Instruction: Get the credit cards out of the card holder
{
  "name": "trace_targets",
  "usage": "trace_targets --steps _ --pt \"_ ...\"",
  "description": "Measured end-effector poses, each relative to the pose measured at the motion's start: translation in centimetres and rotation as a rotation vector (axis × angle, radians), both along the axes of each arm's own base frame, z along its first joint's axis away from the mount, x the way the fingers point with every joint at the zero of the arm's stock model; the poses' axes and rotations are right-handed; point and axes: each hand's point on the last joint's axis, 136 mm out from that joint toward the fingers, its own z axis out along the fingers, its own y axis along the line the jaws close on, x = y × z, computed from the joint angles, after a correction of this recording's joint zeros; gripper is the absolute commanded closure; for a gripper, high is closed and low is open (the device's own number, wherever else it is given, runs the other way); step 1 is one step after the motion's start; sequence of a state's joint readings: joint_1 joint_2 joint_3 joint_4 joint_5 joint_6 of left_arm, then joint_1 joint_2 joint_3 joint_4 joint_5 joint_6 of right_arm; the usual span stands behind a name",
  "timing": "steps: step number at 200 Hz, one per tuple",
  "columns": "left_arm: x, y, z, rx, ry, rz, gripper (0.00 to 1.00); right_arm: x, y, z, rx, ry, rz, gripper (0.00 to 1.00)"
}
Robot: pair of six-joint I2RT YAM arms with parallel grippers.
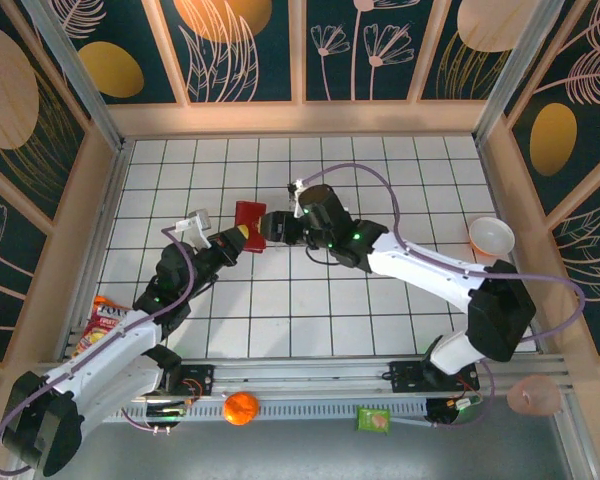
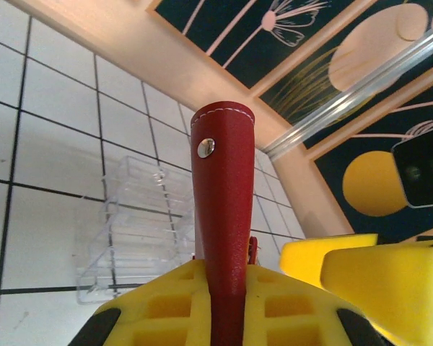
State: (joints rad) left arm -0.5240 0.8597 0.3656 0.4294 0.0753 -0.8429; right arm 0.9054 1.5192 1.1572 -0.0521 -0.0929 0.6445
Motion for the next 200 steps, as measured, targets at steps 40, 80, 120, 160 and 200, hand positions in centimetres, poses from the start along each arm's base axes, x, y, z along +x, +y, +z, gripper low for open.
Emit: trace_targets --steps 40,80,120,160,200 --pt "0.1 0.2 -0.4 0.011 0.014 0.014 1.00 1.3 1.9 -0.6 -0.003 0.014 -0.015 0.43" --pt "0.1 0.2 -0.3 0.009 0.010 0.013 1.00 1.4 3.0 -1.5 -0.023 0.027 -0.003 0.43" --pt "0.2 0.4 -0.3 0.010 0.011 0.025 1.00 1.4 3.6 -1.7 -0.035 0.034 0.005 0.46" --pt "0.2 0.7 -0.9 0.022 0.031 0.040 1.00 1.5 3.8 -2.3 -0.098 0.011 -0.004 0.49" --pt "0.0 0.8 -1.8 0.042 0.063 0.039 1.00 1.6 3.2 -3.3 -0.176 -0.025 -0.035 0.60"
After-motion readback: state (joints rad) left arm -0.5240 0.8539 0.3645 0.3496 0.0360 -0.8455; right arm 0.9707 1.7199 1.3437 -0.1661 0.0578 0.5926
